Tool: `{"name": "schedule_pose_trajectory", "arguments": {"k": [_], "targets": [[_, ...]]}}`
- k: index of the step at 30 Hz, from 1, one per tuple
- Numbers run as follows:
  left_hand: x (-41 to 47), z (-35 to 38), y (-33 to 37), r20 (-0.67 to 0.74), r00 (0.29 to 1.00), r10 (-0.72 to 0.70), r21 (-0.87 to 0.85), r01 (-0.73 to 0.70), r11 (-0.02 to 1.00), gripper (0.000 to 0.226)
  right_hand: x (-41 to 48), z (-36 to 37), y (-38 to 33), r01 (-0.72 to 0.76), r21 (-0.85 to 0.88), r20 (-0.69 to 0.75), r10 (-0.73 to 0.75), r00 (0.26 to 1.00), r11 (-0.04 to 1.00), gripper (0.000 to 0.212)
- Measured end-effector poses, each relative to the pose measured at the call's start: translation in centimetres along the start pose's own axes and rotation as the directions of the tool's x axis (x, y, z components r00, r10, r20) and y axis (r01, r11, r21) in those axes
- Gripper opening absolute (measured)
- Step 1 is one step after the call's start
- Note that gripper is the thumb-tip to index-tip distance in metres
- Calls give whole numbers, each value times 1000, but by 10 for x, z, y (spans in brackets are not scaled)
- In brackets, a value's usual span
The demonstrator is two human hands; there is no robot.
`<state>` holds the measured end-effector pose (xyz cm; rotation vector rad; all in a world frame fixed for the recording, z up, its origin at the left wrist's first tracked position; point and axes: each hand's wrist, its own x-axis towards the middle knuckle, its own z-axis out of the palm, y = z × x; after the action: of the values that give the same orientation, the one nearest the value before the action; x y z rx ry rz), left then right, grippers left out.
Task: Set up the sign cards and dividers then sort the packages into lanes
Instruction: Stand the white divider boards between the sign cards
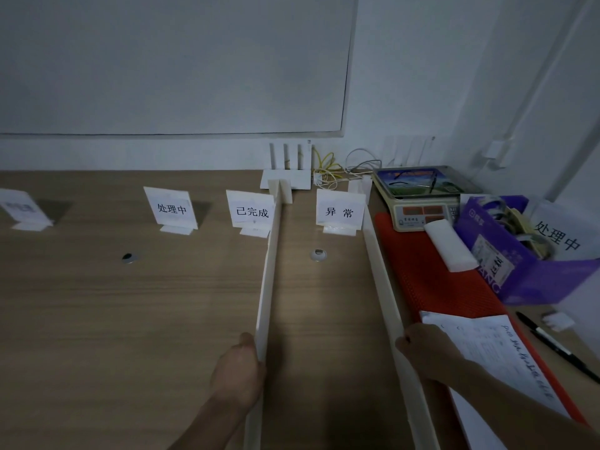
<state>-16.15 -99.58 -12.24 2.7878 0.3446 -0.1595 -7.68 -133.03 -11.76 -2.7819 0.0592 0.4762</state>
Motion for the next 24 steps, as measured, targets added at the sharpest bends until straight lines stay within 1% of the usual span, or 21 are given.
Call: {"name": "schedule_pose_trajectory", "arguments": {"k": [5,10,19,24], "targets": [[-3,-1,1,7,1000,-15,-9,15,1000,24,0,3,6,-22,8,-23,22,999,1000,23],[-6,0,0,10,1000,-7,-31,7,1000,26,-6,2,7,-41,28,-14,41,999,999,23],[-11,0,0,14,1000,16,24,-17,1000,28,-12,8,12,-54,24,-12,54,998,998,26],[-15,0,-2,11,1000,18,10,-18,1000,27,-15,7,14,-51,18,-5,51,999,999,27]]}}
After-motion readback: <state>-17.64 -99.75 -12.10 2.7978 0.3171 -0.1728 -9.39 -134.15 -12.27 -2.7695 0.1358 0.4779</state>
